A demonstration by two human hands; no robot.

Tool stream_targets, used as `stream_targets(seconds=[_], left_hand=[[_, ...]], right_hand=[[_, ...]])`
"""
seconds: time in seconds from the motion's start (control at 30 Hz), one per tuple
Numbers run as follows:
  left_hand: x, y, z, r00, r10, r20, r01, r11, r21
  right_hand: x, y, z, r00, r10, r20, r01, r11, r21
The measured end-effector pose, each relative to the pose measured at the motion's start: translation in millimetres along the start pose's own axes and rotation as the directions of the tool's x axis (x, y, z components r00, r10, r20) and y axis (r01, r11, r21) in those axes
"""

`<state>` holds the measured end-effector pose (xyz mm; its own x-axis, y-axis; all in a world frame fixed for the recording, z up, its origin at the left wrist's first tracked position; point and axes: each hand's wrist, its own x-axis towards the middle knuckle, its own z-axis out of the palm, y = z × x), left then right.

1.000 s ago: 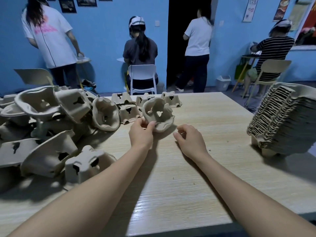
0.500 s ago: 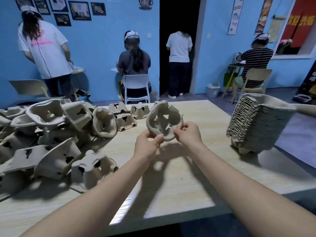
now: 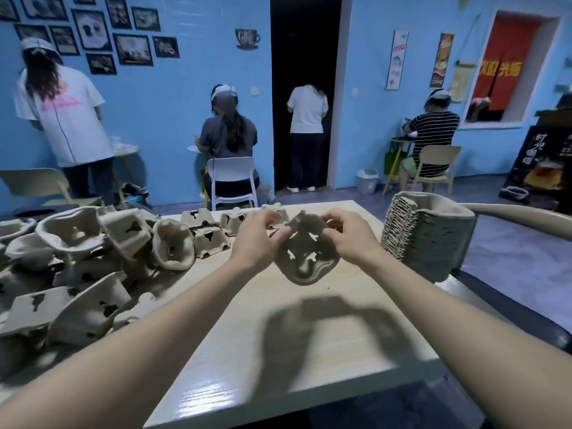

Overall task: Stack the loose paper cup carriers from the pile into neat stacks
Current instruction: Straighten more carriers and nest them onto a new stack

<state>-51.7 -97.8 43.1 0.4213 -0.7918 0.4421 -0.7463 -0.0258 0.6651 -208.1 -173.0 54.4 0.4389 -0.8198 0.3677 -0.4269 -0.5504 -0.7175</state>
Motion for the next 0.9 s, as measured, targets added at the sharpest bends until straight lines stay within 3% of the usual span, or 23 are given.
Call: stream_targets(seconds=[0.1, 0.17, 0.33, 0.47, 0.67, 0.9], left_hand=[[2.5, 12.3, 0.7, 0.993, 0.071, 0.091, -0.075, 0.996, 0.038], [3.4, 19.7, 1.4, 0.994, 0.078, 0.072, -0.076, 0.997, -0.032], [13.2, 38.5, 6.1, 0.995, -0.086, -0.058, 0.067, 0.958, -0.279], [25.9, 57.7, 15.7, 0.981, -0.186, -0.056, 0.141, 0.88, -0.454], [34.6, 101.5, 34.1, 0.993, -0.117, 0.013, 0.106, 0.838, -0.536], [38.9, 146.6, 59.6, 0.993, -0.038, 0.112, 0.1, 0.781, -0.617]], right_hand=[[2.3, -0.3, -16.4, 0.999, -0.043, -0.002, 0.043, 0.999, -0.006], [3.5, 1.1, -26.5, 0.998, -0.051, -0.025, 0.051, 0.999, -0.008], [5.2, 11.2, -47.5, 0.987, 0.03, -0.16, -0.025, 0.999, 0.033], [7.8, 15.9, -67.7, 0.978, 0.108, -0.179, -0.084, 0.988, 0.133], [16.3, 14.8, -106.4, 0.948, 0.133, -0.291, -0.102, 0.987, 0.12], [16.7, 34.1, -152.0, 0.835, 0.213, -0.507, -0.185, 0.977, 0.106]])
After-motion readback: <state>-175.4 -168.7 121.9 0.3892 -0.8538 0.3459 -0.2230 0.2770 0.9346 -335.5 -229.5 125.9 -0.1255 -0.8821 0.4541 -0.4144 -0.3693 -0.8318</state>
